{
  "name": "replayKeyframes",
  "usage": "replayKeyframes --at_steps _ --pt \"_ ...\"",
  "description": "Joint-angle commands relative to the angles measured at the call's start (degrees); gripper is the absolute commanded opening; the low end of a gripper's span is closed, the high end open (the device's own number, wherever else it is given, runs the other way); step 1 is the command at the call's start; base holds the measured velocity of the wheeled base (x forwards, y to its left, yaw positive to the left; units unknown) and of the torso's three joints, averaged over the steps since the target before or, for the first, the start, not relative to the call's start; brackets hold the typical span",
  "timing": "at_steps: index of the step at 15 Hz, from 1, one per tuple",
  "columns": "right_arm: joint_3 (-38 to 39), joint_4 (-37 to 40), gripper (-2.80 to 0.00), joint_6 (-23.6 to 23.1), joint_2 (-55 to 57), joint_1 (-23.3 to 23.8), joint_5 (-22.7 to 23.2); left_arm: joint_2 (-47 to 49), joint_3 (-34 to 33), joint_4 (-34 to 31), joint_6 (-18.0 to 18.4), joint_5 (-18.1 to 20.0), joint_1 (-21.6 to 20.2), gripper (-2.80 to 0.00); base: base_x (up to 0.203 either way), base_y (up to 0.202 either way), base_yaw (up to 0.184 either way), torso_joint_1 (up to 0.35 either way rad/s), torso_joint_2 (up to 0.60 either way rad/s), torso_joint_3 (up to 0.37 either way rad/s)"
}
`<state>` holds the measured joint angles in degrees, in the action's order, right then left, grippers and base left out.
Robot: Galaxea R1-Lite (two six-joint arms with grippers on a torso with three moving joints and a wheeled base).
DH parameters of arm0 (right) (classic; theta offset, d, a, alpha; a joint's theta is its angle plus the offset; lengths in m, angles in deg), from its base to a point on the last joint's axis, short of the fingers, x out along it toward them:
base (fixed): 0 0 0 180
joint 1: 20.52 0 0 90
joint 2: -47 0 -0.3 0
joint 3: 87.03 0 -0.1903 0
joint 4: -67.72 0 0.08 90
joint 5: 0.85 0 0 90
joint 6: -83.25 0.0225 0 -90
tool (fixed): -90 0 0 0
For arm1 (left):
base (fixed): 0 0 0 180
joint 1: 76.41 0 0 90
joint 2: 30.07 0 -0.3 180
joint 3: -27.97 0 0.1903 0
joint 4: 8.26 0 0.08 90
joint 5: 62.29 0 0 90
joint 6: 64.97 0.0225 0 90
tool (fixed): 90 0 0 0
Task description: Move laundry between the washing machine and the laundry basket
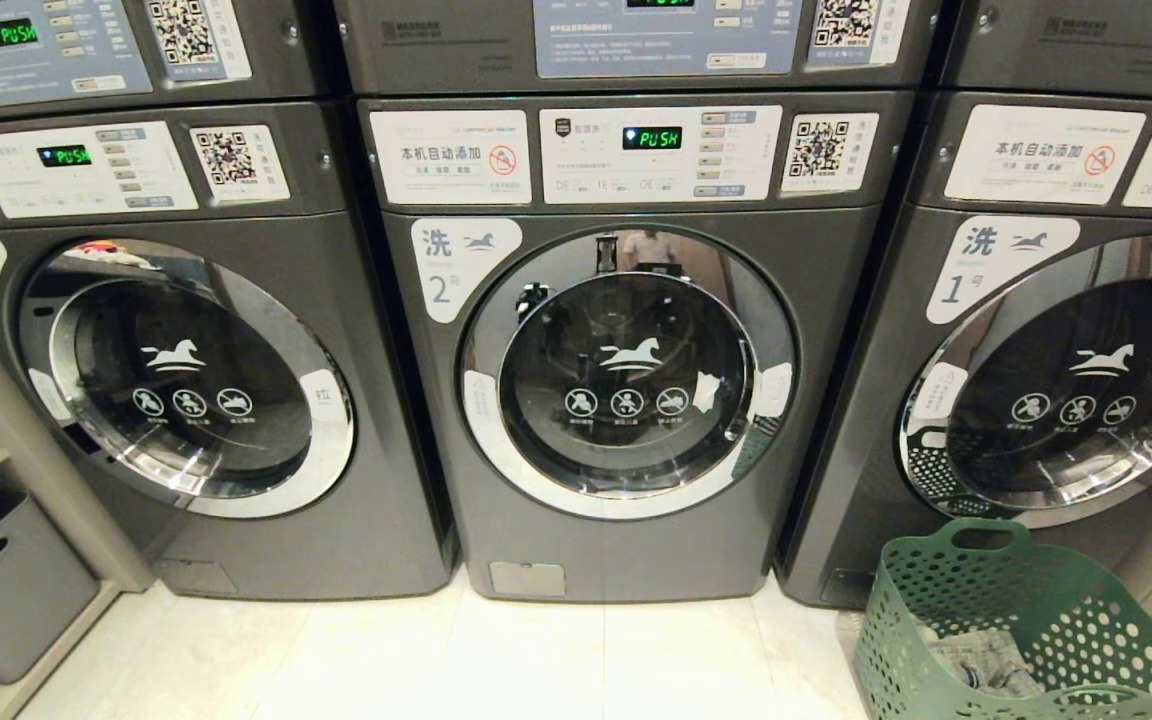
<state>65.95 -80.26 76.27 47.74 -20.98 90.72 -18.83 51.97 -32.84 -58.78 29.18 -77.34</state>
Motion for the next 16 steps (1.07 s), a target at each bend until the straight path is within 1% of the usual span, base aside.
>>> replayKeyframes --at_steps 1,2,3,4,5,7,16 --pt "0.9 -1.6 -2.80 1.0 -0.7 0.0 -0.1 -7.7 -0.1 0.0 0.0 0.2 0.7 -2.80 0.000 0.000 0.000 0.000 0.00 0.000" --pt "1.2 -2.0 -2.80 1.3 -0.7 0.0 -0.1 -10.5 -0.2 0.2 -0.4 0.3 0.9 -2.80 0.000 0.000 0.000 0.000 0.00 0.000" --pt "1.7 -3.0 -2.80 1.2 -0.7 0.0 -0.1 -11.5 -0.2 0.4 -1.9 0.3 1.1 -2.80 0.000 0.000 0.000 0.000 0.00 0.000" --pt "2.8 -5.9 -2.80 1.2 -0.7 0.0 -0.3 -11.2 -0.3 0.5 -3.2 0.3 1.2 -2.80 0.000 0.000 0.000 0.000 0.00 0.000" --pt "3.5 -9.3 -2.80 1.3 -0.7 0.0 -0.5 -11.2 -0.4 0.5 -3.2 -0.2 1.2 -2.80 0.000 0.000 0.000 0.000 0.00 0.000" --pt "3.7 -8.3 -2.80 1.8 -0.7 0.0 -0.5 -11.2 -0.3 0.6 -3.6 -0.9 1.2 -2.80 0.000 0.000 0.000 0.000 0.00 0.000" --pt "3.7 -8.2 -2.80 1.6 -0.7 0.0 -0.8 -11.2 -0.4 0.6 -3.7 -0.9 1.2 -2.80 0.000 0.000 0.000 0.000 0.00 0.000"
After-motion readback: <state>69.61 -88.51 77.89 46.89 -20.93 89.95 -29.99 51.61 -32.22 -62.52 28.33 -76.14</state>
